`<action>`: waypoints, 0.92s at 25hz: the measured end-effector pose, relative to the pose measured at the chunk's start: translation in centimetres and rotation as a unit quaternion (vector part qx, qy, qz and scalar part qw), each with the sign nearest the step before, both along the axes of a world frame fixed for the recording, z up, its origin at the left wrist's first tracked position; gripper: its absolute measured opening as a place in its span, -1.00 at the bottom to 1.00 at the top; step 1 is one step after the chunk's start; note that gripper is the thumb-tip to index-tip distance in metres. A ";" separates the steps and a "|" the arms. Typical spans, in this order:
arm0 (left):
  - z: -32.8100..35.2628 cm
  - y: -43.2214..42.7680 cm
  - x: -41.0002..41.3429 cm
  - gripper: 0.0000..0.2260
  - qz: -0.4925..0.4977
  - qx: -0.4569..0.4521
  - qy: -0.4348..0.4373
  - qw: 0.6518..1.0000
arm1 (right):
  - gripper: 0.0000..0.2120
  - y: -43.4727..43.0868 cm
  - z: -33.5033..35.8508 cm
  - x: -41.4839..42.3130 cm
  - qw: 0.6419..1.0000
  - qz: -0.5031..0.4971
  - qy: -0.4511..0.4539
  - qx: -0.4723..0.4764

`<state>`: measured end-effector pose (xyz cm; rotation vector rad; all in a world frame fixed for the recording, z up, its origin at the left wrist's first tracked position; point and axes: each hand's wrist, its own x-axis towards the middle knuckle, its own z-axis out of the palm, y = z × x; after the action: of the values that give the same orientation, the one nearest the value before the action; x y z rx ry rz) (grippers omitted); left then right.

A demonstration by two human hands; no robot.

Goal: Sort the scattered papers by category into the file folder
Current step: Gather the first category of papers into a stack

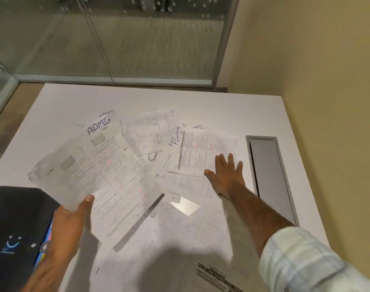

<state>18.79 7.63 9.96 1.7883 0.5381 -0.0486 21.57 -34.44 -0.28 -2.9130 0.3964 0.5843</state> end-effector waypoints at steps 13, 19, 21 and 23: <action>-0.4 -1.6 2.7 -0.61 0.004 -0.030 0.024 0.999 | -0.13 1.4 -1.1 2.7 0.985 -0.164 -0.004 -0.046; -0.1 -1.8 3.4 -0.63 0.004 -0.032 0.027 0.999 | -0.18 3.2 -1.4 3.9 0.998 -0.048 -0.009 -0.035; 0.0 -1.7 3.7 -0.68 0.007 -0.034 0.035 0.999 | -0.15 3.2 -1.4 4.1 0.991 -0.129 0.002 -0.043; 0.3 -1.7 4.0 -0.75 0.009 -0.040 0.042 0.998 | -0.18 3.9 -1.3 4.2 0.994 -0.088 -0.044 -0.047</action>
<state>22.76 5.96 10.24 1.7096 0.6042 -0.1308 25.73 -30.55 -1.55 -2.9365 0.6785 0.4196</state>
